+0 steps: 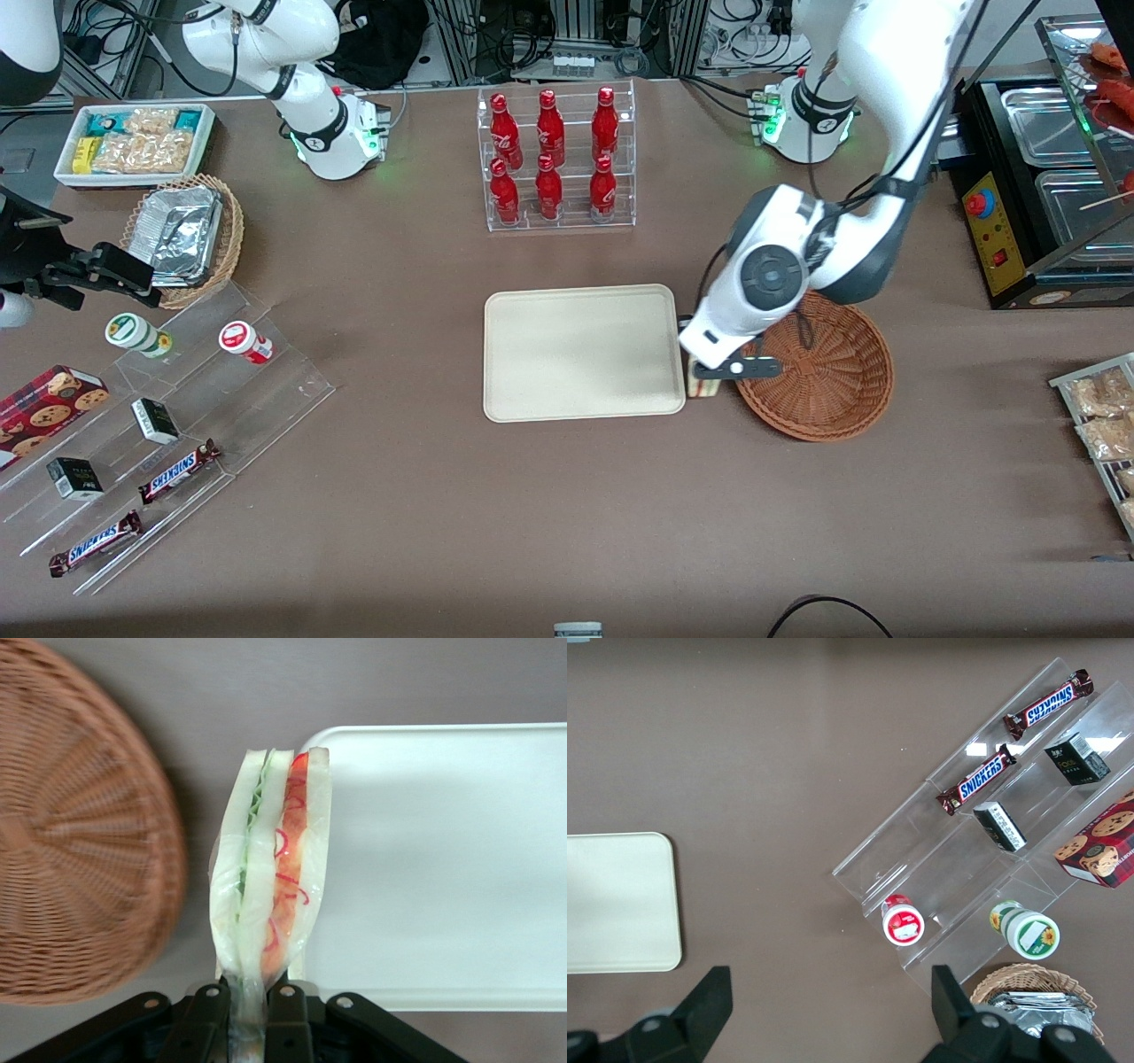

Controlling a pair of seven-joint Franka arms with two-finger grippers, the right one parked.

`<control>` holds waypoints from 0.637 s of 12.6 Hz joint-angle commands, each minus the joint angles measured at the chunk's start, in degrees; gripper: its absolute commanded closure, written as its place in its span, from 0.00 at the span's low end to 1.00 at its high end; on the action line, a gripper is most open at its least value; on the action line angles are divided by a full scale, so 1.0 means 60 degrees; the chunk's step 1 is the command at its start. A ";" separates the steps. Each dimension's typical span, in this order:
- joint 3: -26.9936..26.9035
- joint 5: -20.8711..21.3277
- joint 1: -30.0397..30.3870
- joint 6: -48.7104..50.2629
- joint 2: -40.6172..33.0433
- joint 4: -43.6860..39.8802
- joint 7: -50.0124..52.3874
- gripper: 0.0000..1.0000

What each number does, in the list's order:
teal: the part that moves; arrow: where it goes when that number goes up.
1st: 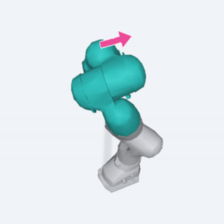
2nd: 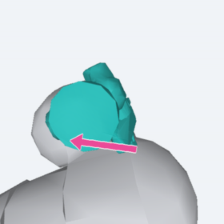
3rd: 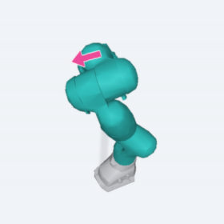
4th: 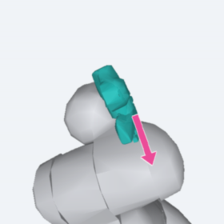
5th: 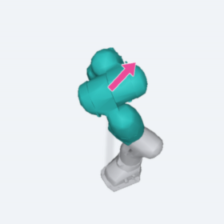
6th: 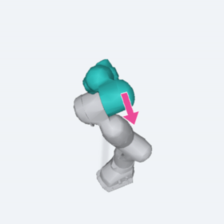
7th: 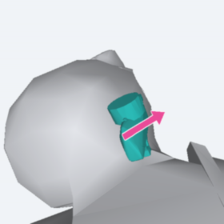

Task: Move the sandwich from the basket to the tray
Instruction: 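Lift the sandwich and carry it with the left gripper over the tray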

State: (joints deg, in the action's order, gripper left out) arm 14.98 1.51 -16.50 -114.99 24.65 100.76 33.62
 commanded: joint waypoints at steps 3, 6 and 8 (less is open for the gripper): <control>-0.0065 0.0012 -0.1466 0.0181 0.1792 -0.2185 0.2230 1.00; -0.0065 0.0041 -0.2067 0.0151 0.2379 -0.2990 0.3140 1.00; -0.0065 0.0056 -0.2390 0.0151 0.2906 -0.3475 0.3463 1.00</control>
State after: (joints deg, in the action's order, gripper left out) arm 15.06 1.52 -28.99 -115.02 38.44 84.71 51.99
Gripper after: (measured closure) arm 0.863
